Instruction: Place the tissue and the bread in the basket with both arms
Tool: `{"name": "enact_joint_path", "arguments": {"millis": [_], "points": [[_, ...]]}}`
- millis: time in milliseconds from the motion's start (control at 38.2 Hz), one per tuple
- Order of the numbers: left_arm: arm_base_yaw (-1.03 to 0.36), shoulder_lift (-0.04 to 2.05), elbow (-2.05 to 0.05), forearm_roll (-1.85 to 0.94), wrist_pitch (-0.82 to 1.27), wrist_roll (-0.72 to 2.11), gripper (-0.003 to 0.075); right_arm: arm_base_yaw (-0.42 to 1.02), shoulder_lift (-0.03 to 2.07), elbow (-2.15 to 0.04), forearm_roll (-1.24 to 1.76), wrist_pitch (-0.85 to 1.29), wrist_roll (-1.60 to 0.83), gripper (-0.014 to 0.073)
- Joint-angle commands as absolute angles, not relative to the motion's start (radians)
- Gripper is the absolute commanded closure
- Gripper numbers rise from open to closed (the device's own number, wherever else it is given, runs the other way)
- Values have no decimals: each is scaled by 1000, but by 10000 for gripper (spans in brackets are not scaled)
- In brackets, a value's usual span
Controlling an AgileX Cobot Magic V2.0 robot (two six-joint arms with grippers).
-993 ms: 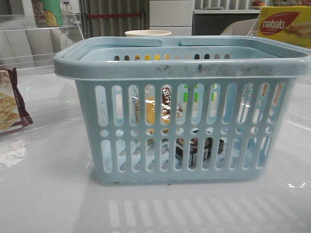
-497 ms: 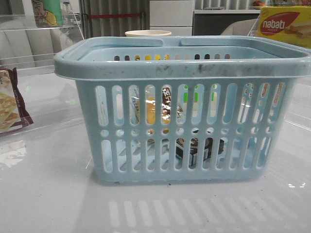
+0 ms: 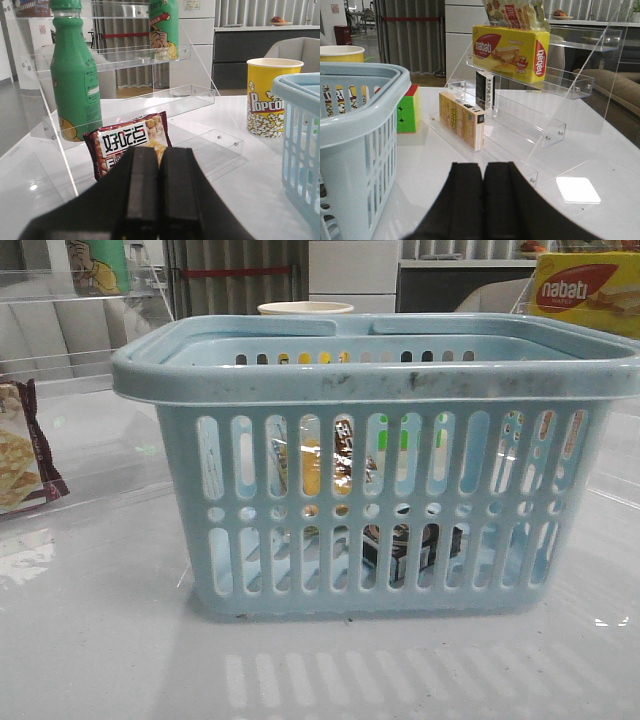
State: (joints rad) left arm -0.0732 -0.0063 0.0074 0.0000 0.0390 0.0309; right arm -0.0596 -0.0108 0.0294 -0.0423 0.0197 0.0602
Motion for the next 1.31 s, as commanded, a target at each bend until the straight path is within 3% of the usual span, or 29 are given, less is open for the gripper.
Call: {"name": "enact_joint_path", "arguments": {"millis": [0,340,1281], "points": [[-79,-23,6,0,-51,31,625,-65,-29,30,-57,-81,51,524],[-79,-23,6,0,-51,31,625,-18,-29,30,-58,-97,-62,524],[-79,-23,6,0,-51,31,625,-3,-29,30,0,-137,46,524]]}}
